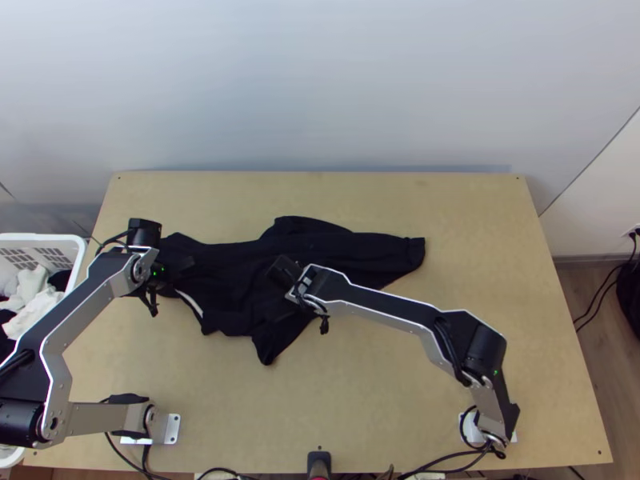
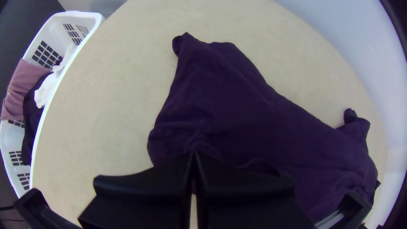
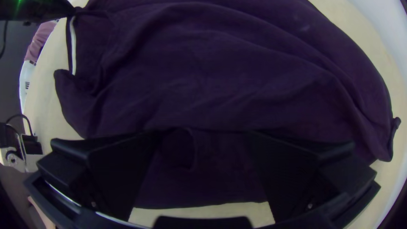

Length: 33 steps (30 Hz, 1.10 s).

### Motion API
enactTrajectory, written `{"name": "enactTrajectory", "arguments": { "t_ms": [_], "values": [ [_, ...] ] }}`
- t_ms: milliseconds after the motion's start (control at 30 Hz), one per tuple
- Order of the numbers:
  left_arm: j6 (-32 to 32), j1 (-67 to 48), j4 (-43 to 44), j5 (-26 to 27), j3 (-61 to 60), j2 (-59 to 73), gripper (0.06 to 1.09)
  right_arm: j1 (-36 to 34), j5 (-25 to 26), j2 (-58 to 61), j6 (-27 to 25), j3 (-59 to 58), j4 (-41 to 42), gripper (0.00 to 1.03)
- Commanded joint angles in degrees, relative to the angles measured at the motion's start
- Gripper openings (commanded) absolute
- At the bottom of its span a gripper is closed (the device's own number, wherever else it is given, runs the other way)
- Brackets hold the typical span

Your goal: Fold the t-shirt

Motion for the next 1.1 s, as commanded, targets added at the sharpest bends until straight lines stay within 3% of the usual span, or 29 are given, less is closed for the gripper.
{"name": "enactTrajectory", "arguments": {
  "t_ms": [0,100,233,567,667,800,1067],
  "values": [
    [0.1,-0.02,0.68,0.07,0.18,0.1,0.1,-1.43,-0.59,1.78,0.34,1.5,-0.63,0.65],
    [0.01,-0.1,0.86,0.07,0.27,0.18,0.1,-1.61,-0.5,1.78,-0.28,2.03,-0.63,0.22],
    [-0.16,-0.1,0.86,0.07,0.53,0.18,0.1,-1.61,-0.42,0.46,-3.44,2.12,-0.99,0.03],
    [-1.66,0.42,0.86,-0.02,3.08,-2.1,0.1,-3.89,2.31,-7.09,-7.04,4.58,-3.01,0.03],
    [-1.92,0.95,0.42,-0.02,5.72,-3.16,0.1,-5.04,6.7,-8.59,-8.36,9.68,-7.75,0.03],
    [-2.1,1.83,-0.99,-0.29,10.55,-4.65,0.1,-6.79,7.93,-12.89,-9.77,13.02,-9.16,0.03],
    [-2.18,4.29,-1.95,-5.73,23.91,-7.2,0.1,-8.81,11.1,-19.75,-13.81,19.78,-9.69,0.03]
  ]
}}
